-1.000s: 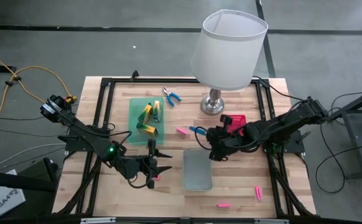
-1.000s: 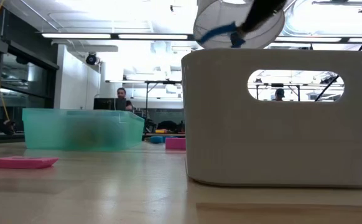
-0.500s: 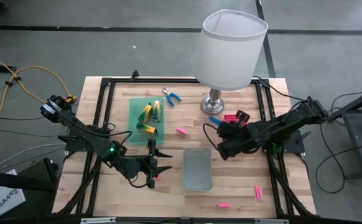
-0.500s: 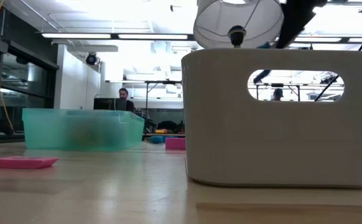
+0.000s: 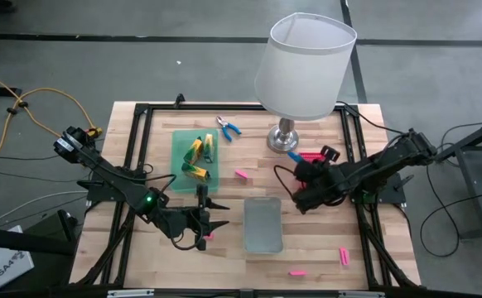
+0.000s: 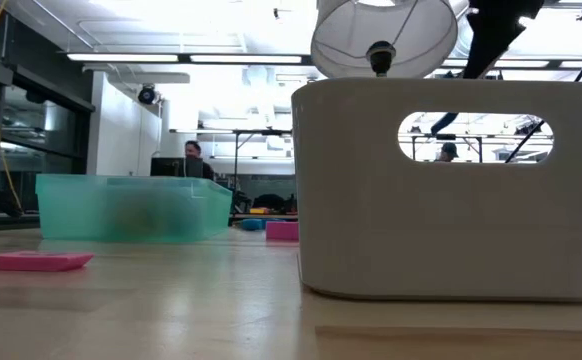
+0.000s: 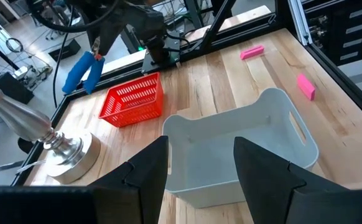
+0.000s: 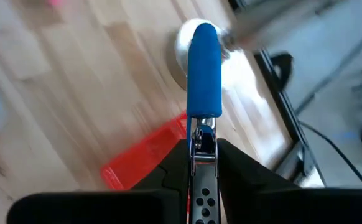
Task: Pick & Place School Supplies
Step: Put the blue puncher into the gray bin
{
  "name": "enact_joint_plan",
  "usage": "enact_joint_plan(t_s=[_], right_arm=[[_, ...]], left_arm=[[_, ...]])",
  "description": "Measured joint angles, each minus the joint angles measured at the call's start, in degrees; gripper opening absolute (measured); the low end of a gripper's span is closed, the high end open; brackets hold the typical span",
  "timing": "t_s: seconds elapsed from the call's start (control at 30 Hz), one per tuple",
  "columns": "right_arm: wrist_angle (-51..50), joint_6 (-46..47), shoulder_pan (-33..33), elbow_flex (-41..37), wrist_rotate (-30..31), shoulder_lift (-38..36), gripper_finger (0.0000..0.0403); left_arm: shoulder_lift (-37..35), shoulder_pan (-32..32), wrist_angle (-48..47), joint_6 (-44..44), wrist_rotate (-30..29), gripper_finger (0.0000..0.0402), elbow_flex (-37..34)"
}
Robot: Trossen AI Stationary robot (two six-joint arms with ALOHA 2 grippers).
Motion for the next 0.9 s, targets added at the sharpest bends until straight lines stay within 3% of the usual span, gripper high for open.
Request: enact_joint_plan(t_s=[0.17,0.6,0.77,0.9], right_arm=[[10.43,-7.07,1.57,0.00,-3.15,0.01,0.0051],[29.50,-7.80,6.68,0.00,-20.15,0.68,0.0051],[36.26,-3.71,5.90,0.00,-26.18,0.68,0.0051],[39.47,0.76,5.84,0.00,-25.93,0.94,0.0051]], left_arm=[[0.00,0.00,0.00,0.00,0.00,0.0175,0.00],[0.01,0.00,0.00,0.00,0.01,0.0175,0.00],[0.02,0.00,0.02,0.00,0.00,0.0175,0.00],[0.02,0.00,0.02,0.00,0.00,0.0175,0.00]])
